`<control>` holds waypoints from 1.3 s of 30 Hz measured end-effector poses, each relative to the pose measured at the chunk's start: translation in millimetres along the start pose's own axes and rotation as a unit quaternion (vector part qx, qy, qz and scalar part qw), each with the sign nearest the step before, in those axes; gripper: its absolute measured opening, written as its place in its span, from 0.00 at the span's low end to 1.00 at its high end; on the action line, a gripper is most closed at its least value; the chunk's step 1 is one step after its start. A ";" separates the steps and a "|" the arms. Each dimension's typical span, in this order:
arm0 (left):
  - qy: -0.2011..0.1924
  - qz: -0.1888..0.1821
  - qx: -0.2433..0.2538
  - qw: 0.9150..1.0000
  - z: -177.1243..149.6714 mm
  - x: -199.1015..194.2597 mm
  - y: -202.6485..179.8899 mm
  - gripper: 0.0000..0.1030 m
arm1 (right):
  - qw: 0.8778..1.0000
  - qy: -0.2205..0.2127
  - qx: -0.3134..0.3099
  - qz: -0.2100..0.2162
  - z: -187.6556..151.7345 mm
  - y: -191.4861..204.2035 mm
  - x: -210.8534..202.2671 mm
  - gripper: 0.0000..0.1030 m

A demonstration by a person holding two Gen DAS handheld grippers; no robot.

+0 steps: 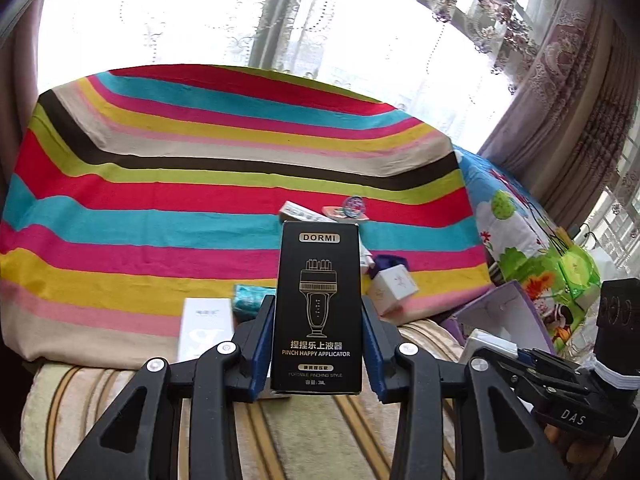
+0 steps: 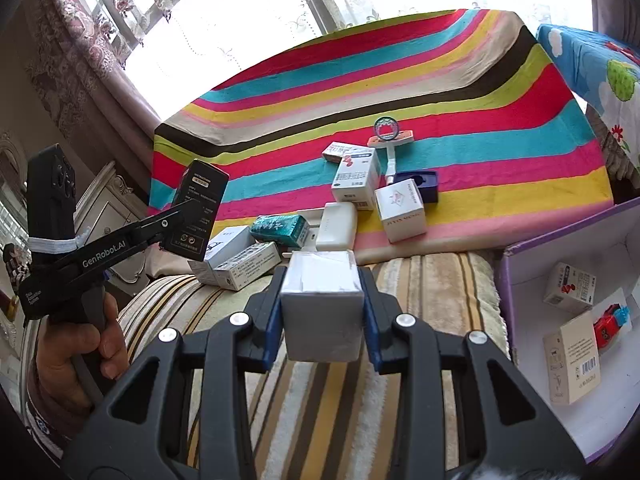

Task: Organize rigid objects
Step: 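Carry DORMI box into purple box with left tool while right tool drops white box there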

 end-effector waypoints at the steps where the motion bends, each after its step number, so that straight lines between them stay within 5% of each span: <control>1: 0.004 -0.011 0.005 1.000 -1.8 3.5 -10.6 0.39 | 1.000 -0.003 0.006 -0.003 -2.0 -7.1 -5.6 0.37; 10: 0.054 -0.093 0.041 0.993 -23.3 42.3 -97.8 0.39 | 0.995 -0.019 0.070 -0.071 -25.7 -96.2 -56.2 0.37; 17: 0.093 -0.140 0.061 0.984 -41.3 71.4 -153.8 0.39 | 0.980 -0.017 0.127 -0.155 -54.5 -177.6 -89.3 0.37; 23: 0.122 -0.152 0.078 0.978 -55.4 90.5 -184.5 0.39 | 0.961 0.002 0.156 -0.229 -75.7 -230.7 -98.9 0.37; 30: 0.137 -0.148 0.088 0.975 -60.4 107.2 -200.6 0.39 | 0.950 0.020 0.170 -0.260 -83.9 -259.5 -96.9 0.38; 35: 0.142 -0.149 0.090 0.975 -59.3 116.8 -209.0 0.39 | 0.950 0.015 0.172 -0.259 -83.0 -263.3 -97.8 0.68; 39: 0.145 -0.149 0.094 0.974 -58.5 121.2 -213.5 0.40 | 0.949 0.008 0.165 -0.269 -79.9 -261.8 -101.8 0.77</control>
Point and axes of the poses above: each gripper's, at about its wrist camera, not at the fingertips, and x roughly the way its jaws point, y to its left, z to its top, the point moved 4 cm from there along x, roughly the way its jaws point, and after that the axes turned 8 degrees about -z, right-handed, at the moved point
